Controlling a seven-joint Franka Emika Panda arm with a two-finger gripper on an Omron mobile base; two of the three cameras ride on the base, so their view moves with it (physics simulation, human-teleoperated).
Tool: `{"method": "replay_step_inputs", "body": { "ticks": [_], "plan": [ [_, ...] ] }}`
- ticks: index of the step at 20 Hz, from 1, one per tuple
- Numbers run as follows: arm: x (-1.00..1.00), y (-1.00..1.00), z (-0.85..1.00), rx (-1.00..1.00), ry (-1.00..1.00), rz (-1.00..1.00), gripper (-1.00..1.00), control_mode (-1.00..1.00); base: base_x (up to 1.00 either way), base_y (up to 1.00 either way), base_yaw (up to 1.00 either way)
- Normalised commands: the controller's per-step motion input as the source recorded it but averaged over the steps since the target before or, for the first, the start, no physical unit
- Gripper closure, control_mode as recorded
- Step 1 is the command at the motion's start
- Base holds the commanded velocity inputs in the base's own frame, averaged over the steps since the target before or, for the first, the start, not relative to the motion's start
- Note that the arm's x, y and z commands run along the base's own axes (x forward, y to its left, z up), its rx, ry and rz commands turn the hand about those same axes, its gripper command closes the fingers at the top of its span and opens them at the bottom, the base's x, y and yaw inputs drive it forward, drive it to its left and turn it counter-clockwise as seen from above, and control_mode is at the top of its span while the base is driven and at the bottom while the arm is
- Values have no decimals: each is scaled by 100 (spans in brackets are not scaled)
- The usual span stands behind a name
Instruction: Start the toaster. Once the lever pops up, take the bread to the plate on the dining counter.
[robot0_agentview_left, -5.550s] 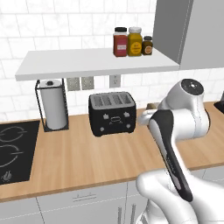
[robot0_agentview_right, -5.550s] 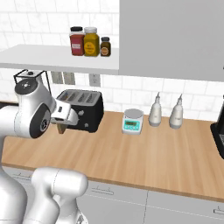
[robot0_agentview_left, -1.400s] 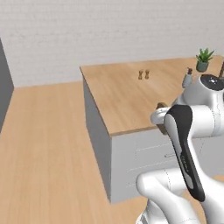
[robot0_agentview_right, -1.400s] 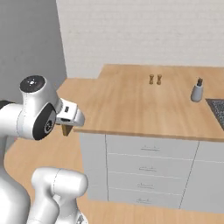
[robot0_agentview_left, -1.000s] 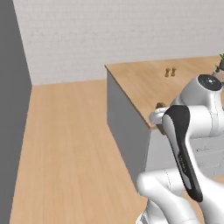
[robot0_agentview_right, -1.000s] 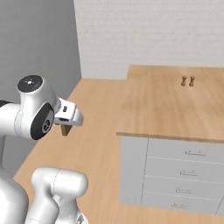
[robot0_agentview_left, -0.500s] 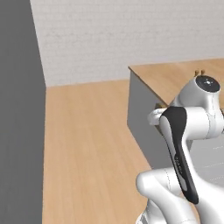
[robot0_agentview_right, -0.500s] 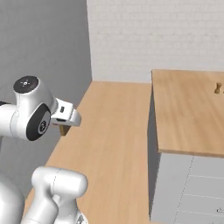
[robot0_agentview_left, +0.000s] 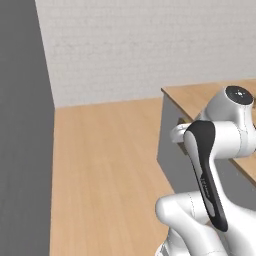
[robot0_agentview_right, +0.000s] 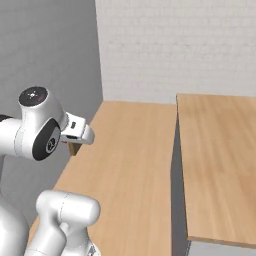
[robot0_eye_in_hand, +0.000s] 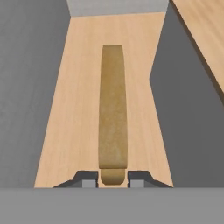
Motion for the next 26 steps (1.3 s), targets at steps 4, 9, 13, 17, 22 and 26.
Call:
{"method": "replay_step_inputs", "body": {
  "ticks": [4, 9, 13, 17, 22, 26],
  "plan": [
    [0, 0, 0, 0, 0, 0, 100, 100, 100, 31, 4],
    [0, 0, 0, 0, 0, 0, 100, 100, 100, 37, 4],
    [0, 0, 0, 0, 0, 0, 100, 100, 100, 40, 3],
    [0, 0, 0, 0, 0, 0, 100, 100, 100, 36, 3],
    [0, 0, 0, 0, 0, 0, 100, 100, 100, 31, 3],
    [0, 0, 0, 0, 0, 0, 100, 100, 100, 28, 2]
  ]
}}
